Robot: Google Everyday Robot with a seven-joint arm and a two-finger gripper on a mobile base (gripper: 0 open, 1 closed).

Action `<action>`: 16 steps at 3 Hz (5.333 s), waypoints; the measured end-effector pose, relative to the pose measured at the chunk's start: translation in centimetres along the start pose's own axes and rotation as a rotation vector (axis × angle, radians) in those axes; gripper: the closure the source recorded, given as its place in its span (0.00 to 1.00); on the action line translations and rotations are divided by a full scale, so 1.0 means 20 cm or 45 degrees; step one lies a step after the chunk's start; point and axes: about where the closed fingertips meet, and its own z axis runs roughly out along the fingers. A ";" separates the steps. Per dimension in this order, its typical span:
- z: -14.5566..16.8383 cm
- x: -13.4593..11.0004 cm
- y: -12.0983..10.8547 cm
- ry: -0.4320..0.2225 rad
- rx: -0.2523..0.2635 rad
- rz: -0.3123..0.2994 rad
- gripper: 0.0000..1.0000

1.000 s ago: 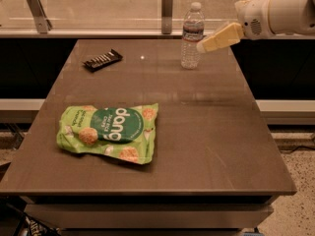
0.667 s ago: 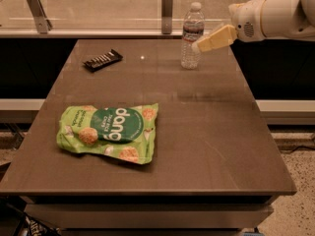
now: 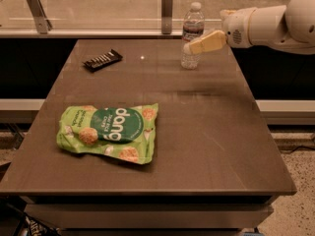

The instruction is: Knock water bottle over

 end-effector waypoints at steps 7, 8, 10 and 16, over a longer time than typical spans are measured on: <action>0.27 -0.05 -0.03 -0.202 -0.047 0.040 0.64; 0.28 -0.05 -0.02 -0.203 -0.053 0.040 0.88; 0.25 -0.13 -0.04 -0.100 -0.031 0.006 1.00; -0.06 -0.05 -0.03 0.644 0.136 0.007 1.00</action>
Offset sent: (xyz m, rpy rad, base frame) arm 0.0284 0.0152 -0.0091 0.1380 -0.0843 0.0021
